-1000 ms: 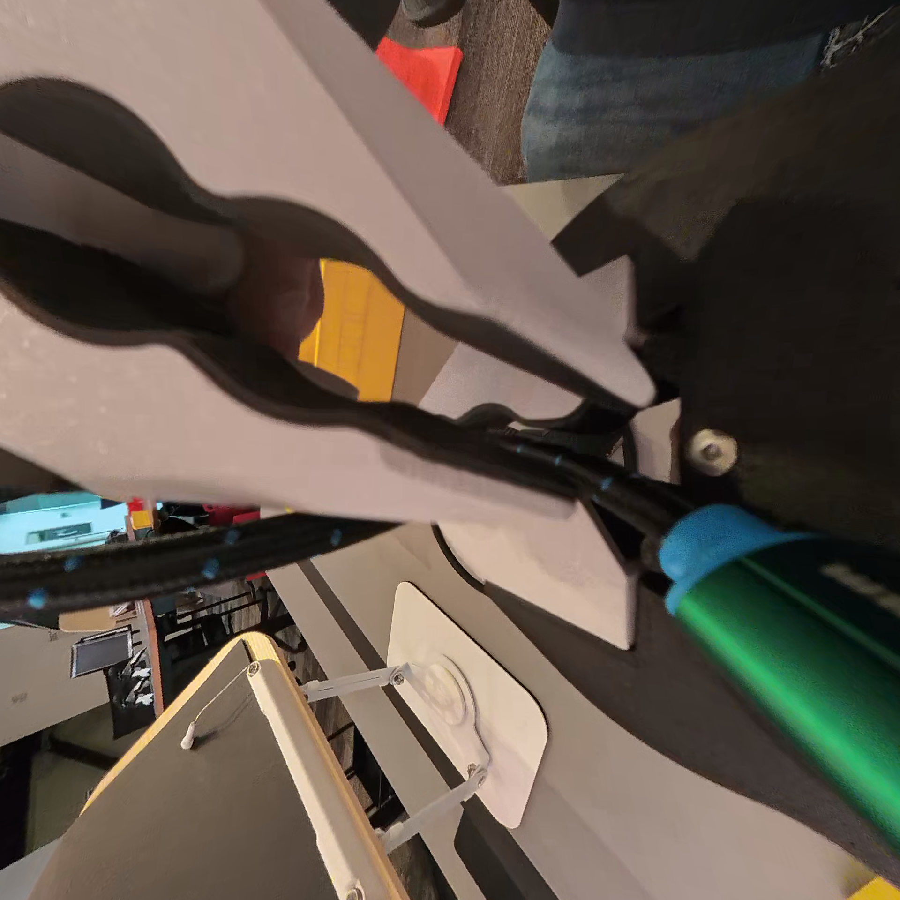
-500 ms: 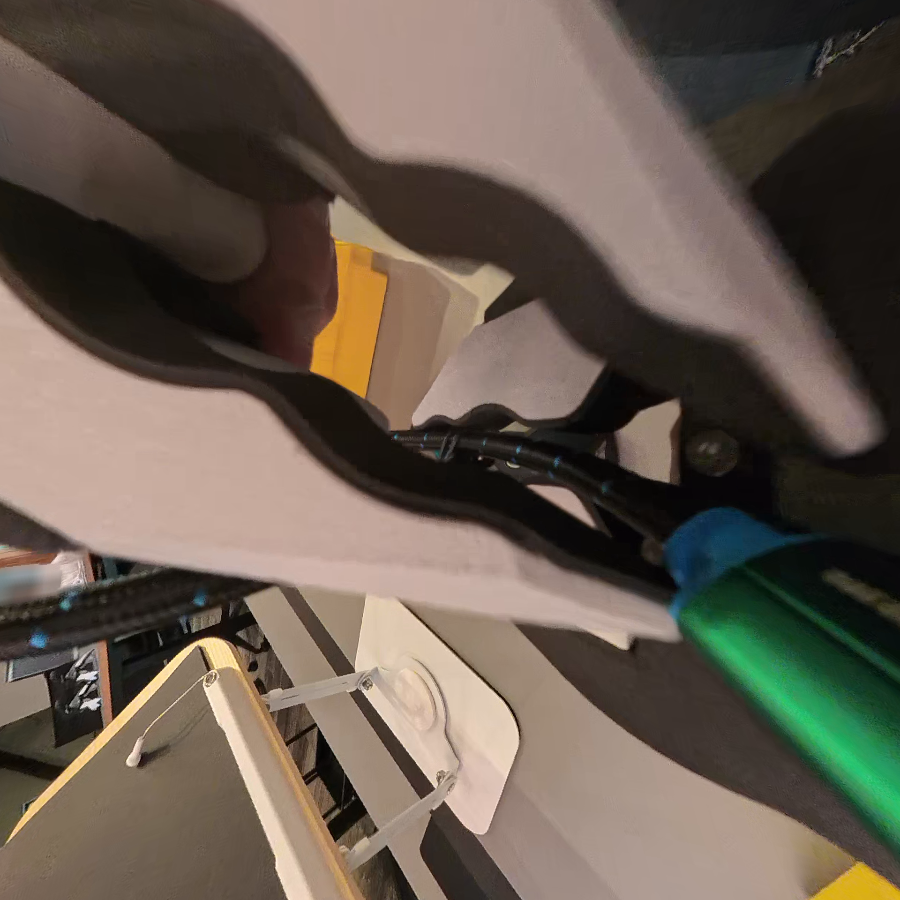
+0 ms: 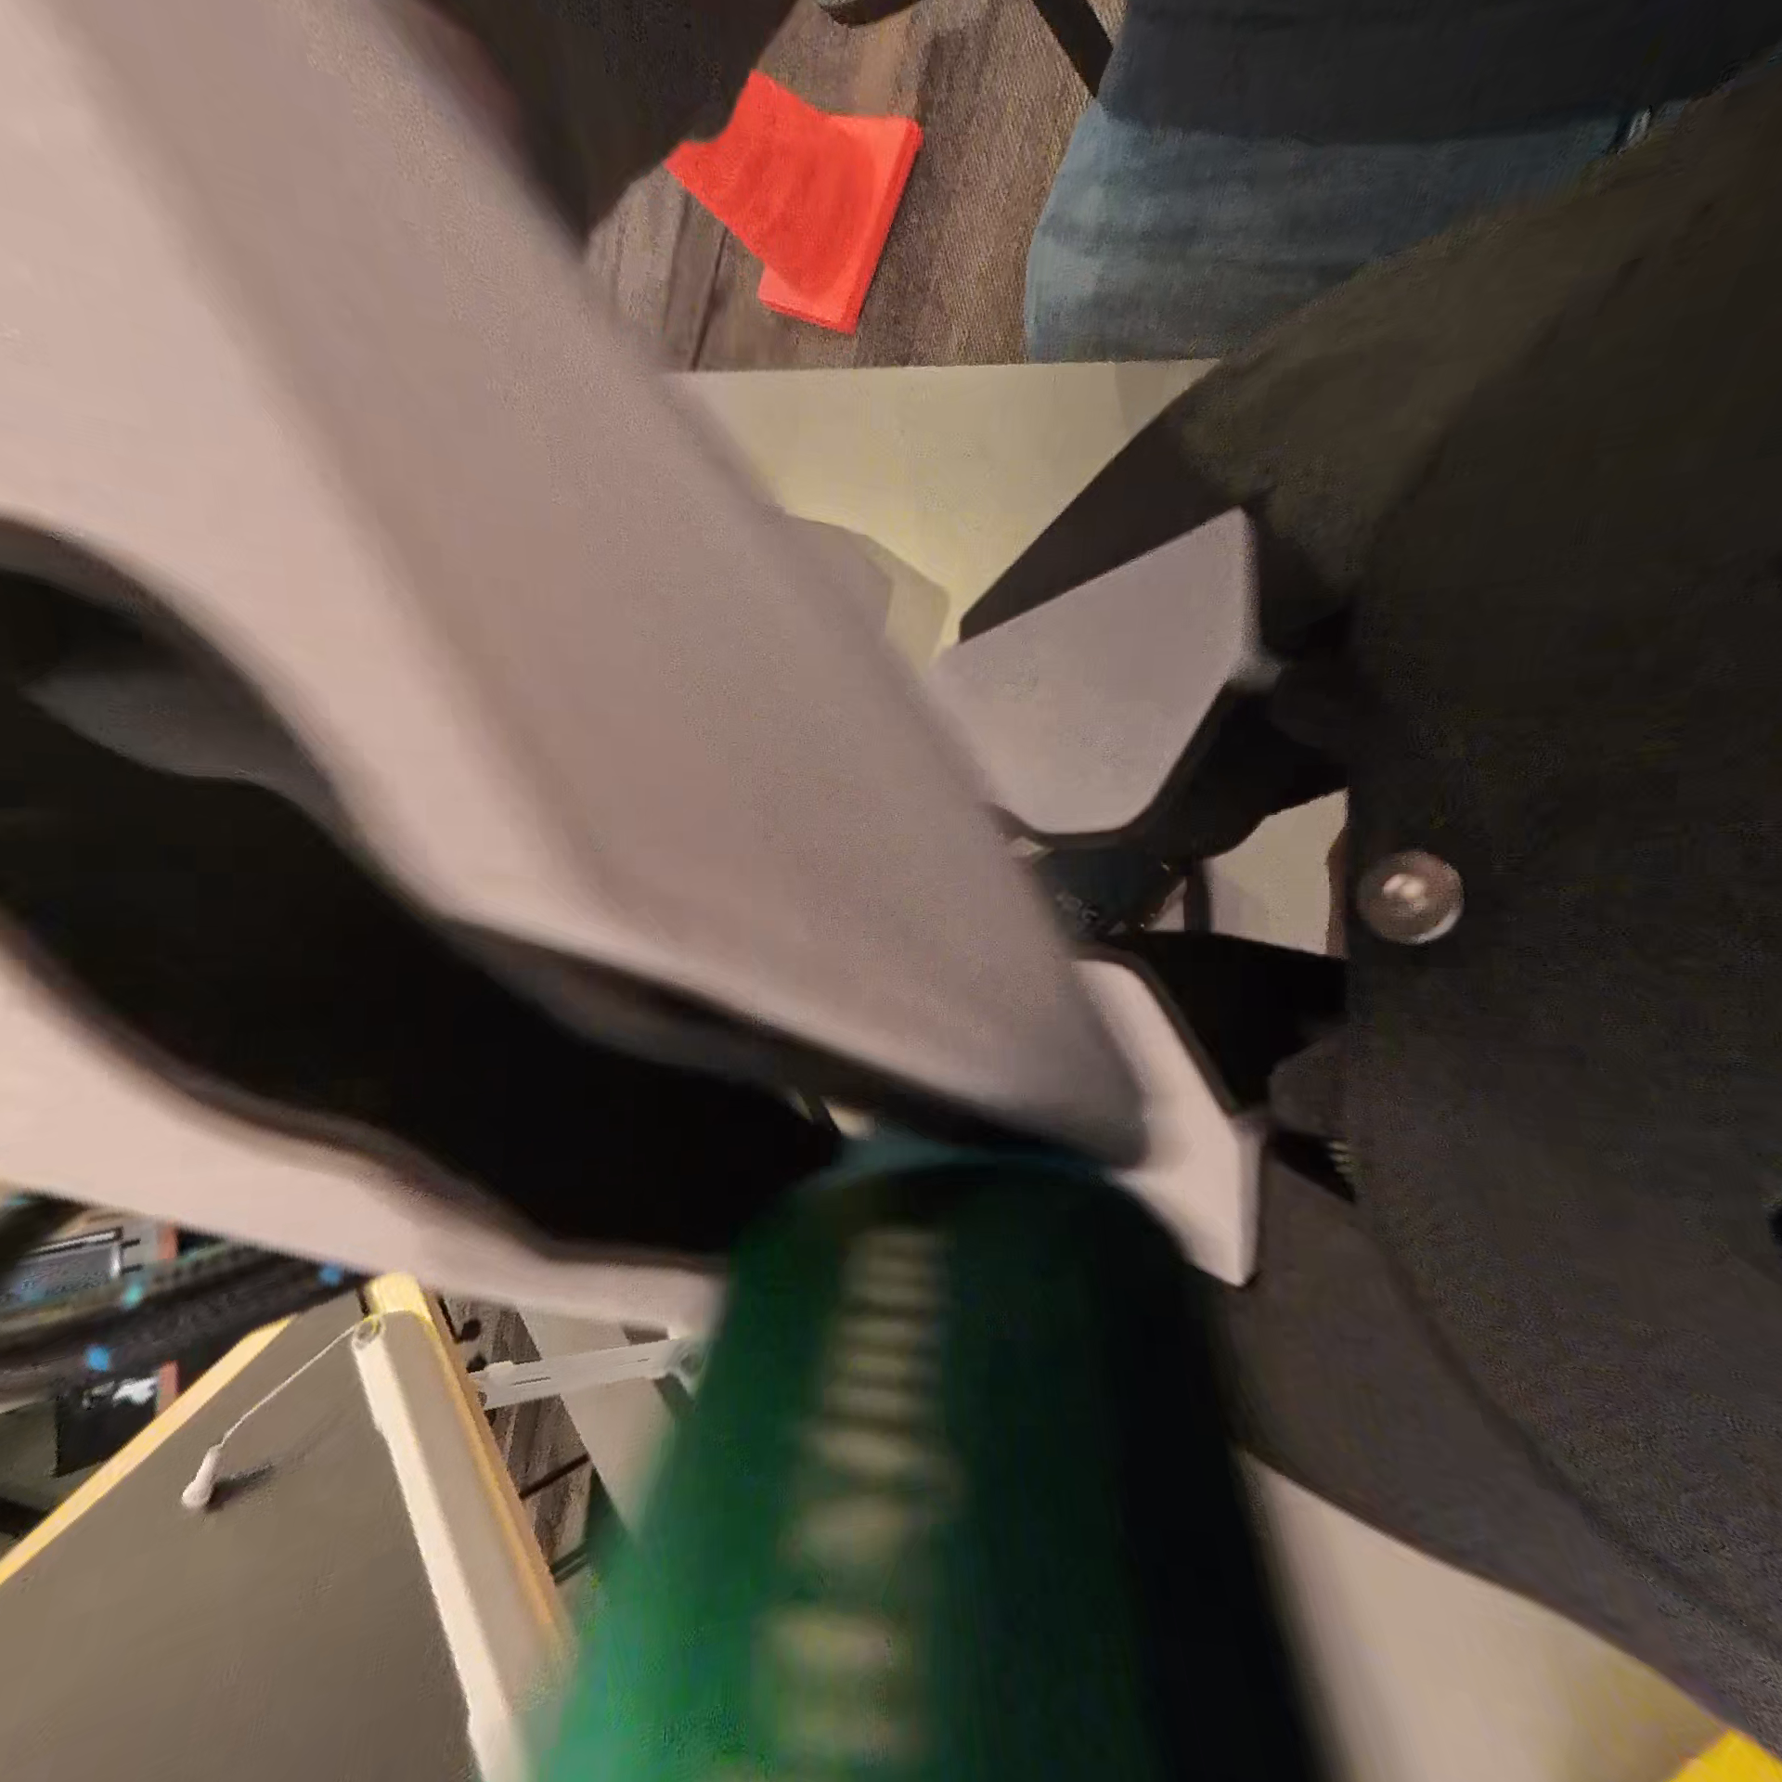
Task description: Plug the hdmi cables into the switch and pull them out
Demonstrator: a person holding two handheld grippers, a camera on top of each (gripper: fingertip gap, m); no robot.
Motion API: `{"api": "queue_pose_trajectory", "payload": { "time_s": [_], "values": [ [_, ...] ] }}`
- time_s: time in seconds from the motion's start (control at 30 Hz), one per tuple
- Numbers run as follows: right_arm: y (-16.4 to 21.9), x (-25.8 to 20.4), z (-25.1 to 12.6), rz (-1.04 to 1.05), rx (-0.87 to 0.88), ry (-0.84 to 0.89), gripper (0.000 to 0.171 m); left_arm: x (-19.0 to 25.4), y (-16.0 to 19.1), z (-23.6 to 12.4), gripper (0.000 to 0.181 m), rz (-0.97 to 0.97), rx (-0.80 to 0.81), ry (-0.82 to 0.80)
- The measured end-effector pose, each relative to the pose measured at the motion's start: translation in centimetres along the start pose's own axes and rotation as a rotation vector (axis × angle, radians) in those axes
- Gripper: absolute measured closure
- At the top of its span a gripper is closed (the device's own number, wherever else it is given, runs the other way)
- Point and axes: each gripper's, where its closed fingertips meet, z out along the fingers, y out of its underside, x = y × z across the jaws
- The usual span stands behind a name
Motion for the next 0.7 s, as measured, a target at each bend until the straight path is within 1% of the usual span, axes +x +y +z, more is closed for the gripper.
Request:
{"api": "queue_pose_trajectory", "payload": {
  "time_s": [0.03, 0.2, 0.4, 0.53, 0.7],
  "values": [
    [-0.4, 0.3, -0.5, 0.024, 0.021, -0.015, 0.164, -0.1, -0.1, -0.1, 0.17, -0.003, 0.007, 0.006],
    [-1.2, 2.8, -2.6, 0.134, 0.118, -0.029, 0.163, 0.2, -0.7, -0.5, 0.173, -0.062, 0.051, 0.059],
    [-0.6, 2.7, -2.5, 0.148, 0.111, -0.065, 0.163, 0.6, -0.4, -0.2, 0.173, -0.087, 0.058, 0.102],
    [-0.7, 2.5, -2.5, 0.116, 0.089, -0.055, 0.163, 0.8, -0.3, -0.2, 0.173, -0.092, 0.055, 0.112],
    [-1.2, 2.9, -4.3, 0.161, 0.173, -0.087, 0.163, -0.1, -0.4, -0.9, 0.174, -0.08, 0.052, 0.085]
  ]
}}
